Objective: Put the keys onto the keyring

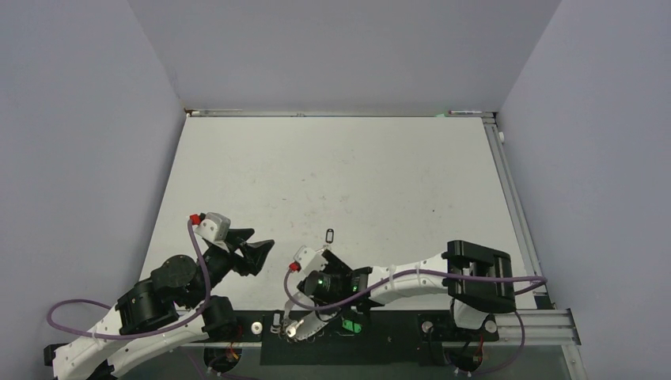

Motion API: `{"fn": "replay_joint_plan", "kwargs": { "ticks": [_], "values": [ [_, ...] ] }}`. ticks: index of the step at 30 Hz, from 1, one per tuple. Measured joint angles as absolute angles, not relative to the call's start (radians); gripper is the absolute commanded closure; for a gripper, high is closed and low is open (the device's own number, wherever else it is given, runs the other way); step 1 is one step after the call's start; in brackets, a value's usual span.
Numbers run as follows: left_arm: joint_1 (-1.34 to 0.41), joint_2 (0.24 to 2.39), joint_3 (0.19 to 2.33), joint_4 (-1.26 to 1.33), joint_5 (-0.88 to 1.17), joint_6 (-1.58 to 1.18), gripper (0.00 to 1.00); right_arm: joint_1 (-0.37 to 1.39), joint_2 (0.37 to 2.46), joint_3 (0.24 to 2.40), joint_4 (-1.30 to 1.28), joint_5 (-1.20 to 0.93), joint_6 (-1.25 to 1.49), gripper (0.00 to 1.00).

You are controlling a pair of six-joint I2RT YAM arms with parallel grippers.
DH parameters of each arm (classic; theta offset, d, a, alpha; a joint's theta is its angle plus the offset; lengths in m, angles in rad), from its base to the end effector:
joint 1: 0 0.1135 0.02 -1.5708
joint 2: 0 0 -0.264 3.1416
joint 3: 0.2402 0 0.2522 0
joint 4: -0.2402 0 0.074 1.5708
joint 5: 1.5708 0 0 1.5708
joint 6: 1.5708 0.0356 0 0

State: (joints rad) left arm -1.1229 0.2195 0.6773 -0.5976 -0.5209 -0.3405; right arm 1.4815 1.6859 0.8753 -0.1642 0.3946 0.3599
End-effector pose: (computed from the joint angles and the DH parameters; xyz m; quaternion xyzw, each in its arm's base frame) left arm 0.0417 -0.0459 0.3185 0.1219 0.7386 -0.2789 0.6015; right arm 0.0424 0.3201 0.1511 -0.4498 0.8244 0.1158 0.3234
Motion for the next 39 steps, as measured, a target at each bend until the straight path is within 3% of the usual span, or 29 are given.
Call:
{"fn": "replay_joint_plan", "kwargs": {
  "ticks": [4, 10, 17, 24, 32, 39],
  "values": [
    [-1.123, 0.220, 0.677, -0.600, -0.521, -0.340, 0.42, 1.358, 1.658, 0.846, -0.172, 0.426, 0.300, 0.33],
    [-1.123, 0.220, 0.677, -0.603, -0.521, -0.340, 0.42, 1.307, 1.616, 0.837, -0.193, 0.440, 0.254, 0.35],
    [-1.123, 0.220, 0.677, -0.603, -0.521, -0.340, 0.41, 1.295, 1.390, 0.812, -0.191, 0.441, 0.354, 0.38],
    [-1.123, 0.218, 0.660, -0.602, -0.520, -0.340, 0.41, 1.135, 1.158, 0.622, -0.160, 0.317, 0.489, 0.46],
    [-1.123, 0.226, 0.628, -0.572, -0.504, -0.341, 0.35, 1.094, 1.115, 0.550, -0.167, 0.187, 0.598, 0.49],
    [-1.110, 0.523, 0.600, -0.467, -0.408, -0.432, 0.35, 1.014, 1.151, 0.588, -0.244, 0.324, 0.693, 0.47]
  ]
}}
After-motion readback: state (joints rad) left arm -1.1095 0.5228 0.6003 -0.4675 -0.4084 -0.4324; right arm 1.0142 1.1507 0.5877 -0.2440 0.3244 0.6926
